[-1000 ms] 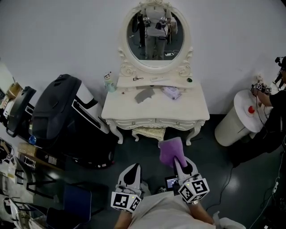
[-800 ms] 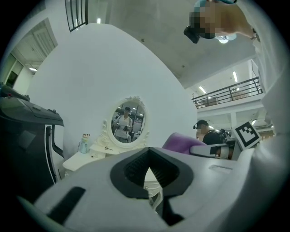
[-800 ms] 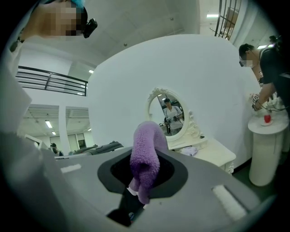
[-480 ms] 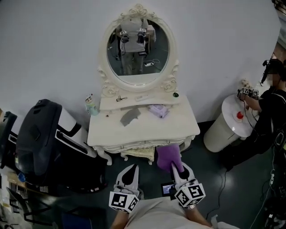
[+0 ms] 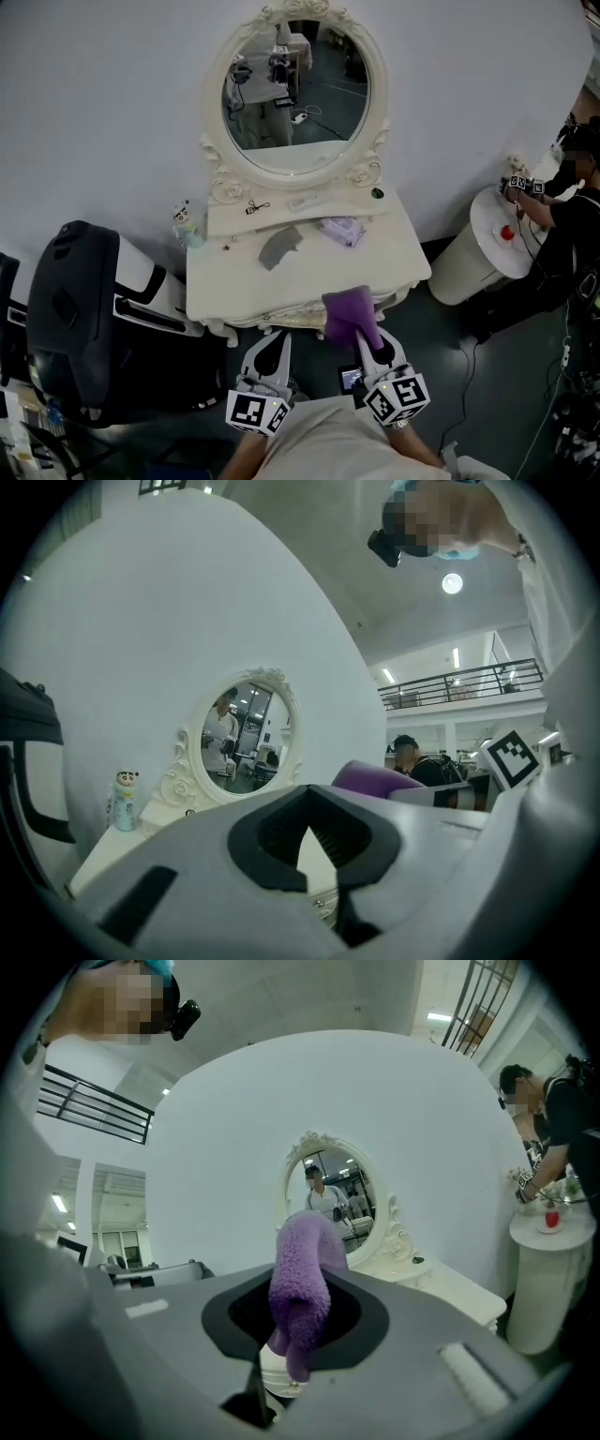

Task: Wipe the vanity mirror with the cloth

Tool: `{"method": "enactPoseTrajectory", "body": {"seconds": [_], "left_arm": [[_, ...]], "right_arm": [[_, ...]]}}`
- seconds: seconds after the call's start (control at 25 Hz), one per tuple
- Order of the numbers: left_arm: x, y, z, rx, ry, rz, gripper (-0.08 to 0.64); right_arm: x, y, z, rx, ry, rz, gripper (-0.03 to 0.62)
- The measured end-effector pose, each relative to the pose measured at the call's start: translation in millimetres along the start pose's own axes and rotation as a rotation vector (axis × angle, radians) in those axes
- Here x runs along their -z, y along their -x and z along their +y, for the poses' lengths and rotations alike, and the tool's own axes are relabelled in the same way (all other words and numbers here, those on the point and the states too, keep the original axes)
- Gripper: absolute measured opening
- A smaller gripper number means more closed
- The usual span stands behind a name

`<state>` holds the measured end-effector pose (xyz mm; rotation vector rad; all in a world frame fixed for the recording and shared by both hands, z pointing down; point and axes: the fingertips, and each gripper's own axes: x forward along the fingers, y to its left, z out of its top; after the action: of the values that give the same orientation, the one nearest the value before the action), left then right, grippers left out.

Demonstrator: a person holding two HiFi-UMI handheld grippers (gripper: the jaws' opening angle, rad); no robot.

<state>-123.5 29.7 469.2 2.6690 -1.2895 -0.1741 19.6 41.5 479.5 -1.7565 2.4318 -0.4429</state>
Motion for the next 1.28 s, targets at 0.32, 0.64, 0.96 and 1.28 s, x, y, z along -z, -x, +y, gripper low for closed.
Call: {"method": "enactPoseTrajectory", "body": {"seconds": [0.32,0.64,0.96,1.28], "left_arm": [[-8,-7,41,-0.035,-0.008,-0.002,0.0],[-6,-44,64,-0.095,-0.015,0.016,0.0],[-21,-105,83,-0.242,-0.039,-0.021,0.0],[-24,-187,86,-0.308,-0.012,-0.081,0.0]], "right_arm": [[-2,-47,15,-0.015,0.011,0.009,0.063],[5,-92,-18,-0.04,-0.033,0.051,0.063],[-31,-167,-68,-0.162,-0.033,0.039,0.063],[-67,-222,-134,-0.22,-0.022,0.015,0.063]]}}
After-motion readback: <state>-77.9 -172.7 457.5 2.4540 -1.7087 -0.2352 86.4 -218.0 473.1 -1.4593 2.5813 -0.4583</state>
